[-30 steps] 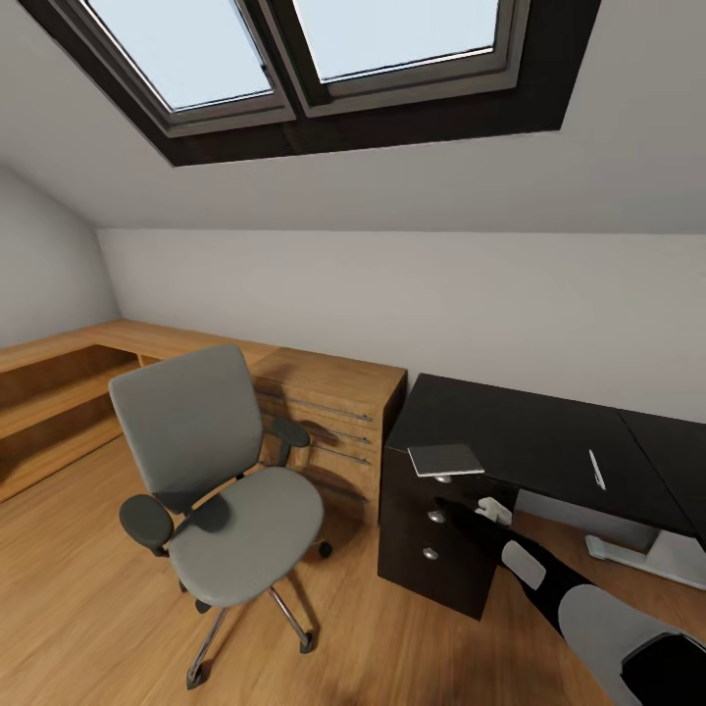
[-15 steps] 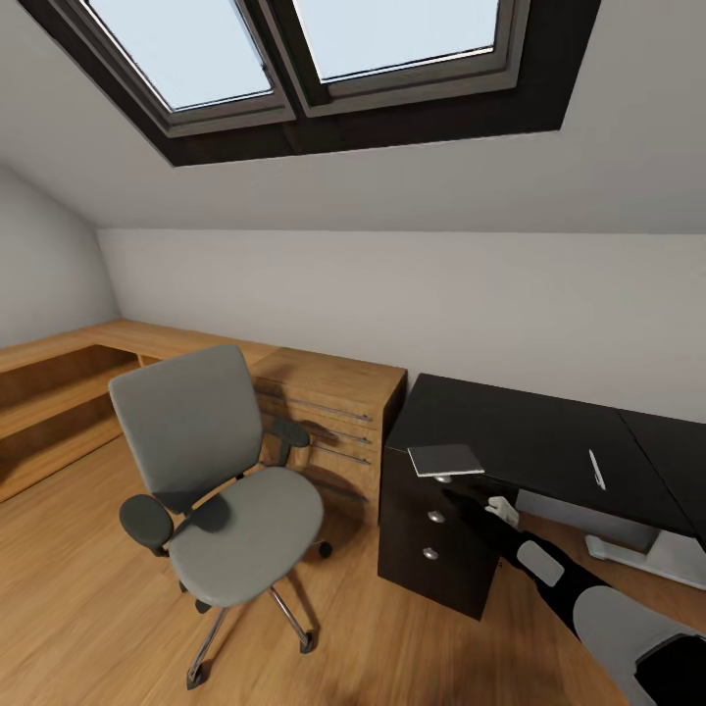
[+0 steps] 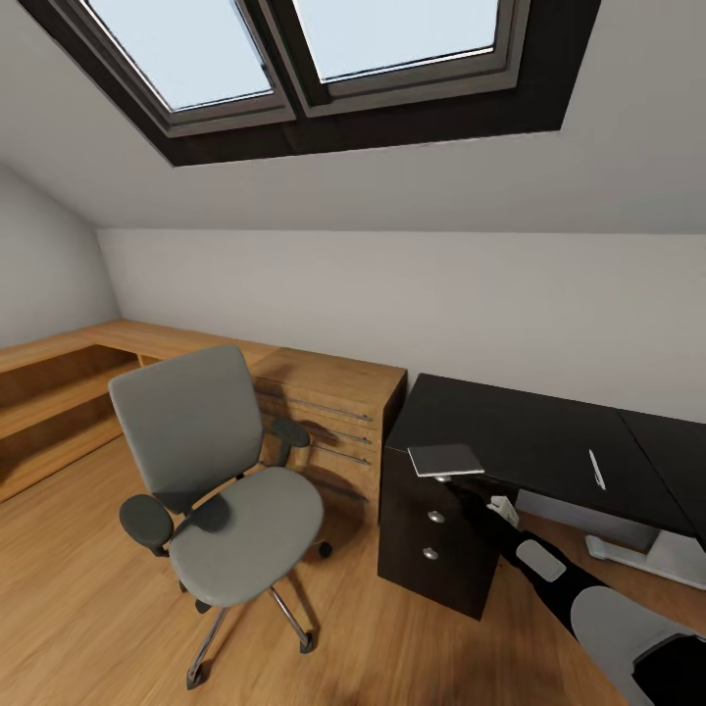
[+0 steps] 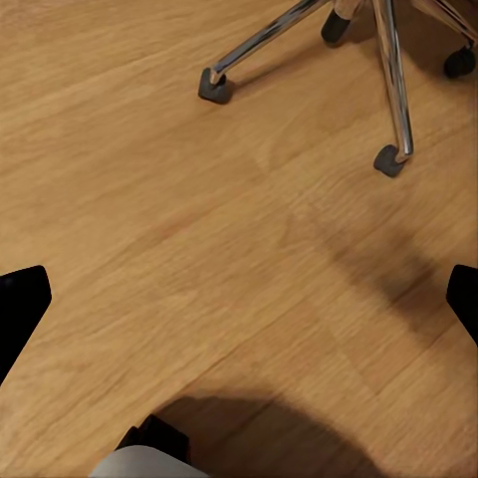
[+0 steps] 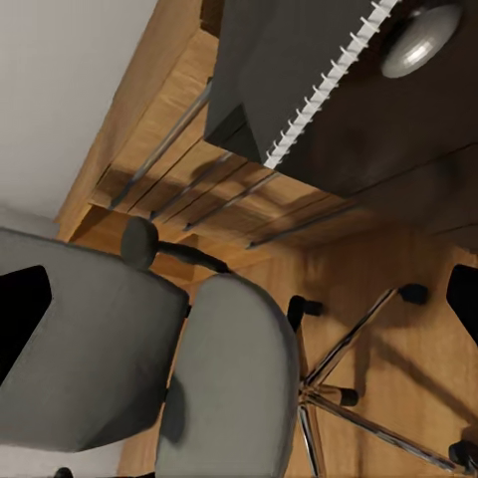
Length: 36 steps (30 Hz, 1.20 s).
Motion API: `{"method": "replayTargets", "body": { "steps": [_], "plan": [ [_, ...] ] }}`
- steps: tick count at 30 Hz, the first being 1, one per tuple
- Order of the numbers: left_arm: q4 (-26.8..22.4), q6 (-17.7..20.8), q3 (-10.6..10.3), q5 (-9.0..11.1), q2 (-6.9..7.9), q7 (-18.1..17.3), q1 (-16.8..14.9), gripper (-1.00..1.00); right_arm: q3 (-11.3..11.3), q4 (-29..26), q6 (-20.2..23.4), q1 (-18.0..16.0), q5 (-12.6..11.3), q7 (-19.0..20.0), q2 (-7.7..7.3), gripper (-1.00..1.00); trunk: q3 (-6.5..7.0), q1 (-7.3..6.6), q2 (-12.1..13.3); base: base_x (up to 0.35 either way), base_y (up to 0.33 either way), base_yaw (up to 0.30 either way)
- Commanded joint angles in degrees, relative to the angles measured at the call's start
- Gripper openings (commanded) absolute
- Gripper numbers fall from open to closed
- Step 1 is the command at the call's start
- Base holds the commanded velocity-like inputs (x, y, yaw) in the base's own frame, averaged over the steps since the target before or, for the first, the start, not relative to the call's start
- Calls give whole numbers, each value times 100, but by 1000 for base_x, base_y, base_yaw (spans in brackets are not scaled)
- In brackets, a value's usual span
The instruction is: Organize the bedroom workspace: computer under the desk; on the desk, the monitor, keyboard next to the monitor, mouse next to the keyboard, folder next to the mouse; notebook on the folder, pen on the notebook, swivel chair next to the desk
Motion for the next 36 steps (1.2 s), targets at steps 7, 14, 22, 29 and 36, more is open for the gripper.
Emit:
{"method": "replayTargets", "body": {
  "steps": [7,14,22,29,36],
  "plan": [
    [-3,-22,-37,60,4,-10,0,100,19,22,536,-3,-648,49,3,100,-5,0,-3,1,0,0],
    [-4,-22,-37,63,4,-10,0,100,12,111,1655,-3,-1493,53,-13,100,-5,0,-3,133,0,0],
    [-8,-22,-37,62,8,-10,0,100,11,365,1961,-3,-2143,51,-15,100,-5,0,-3,129,0,0],
    [-30,-23,-37,60,12,-10,0,100,11,412,1995,-3,-2328,53,-25,100,-5,0,-3,16,0,0],
    [-47,-22,-37,57,4,-10,0,100,10,419,1985,-3,-2353,55,-27,100,-77,88,-164,3,0,0]
  ]
}}
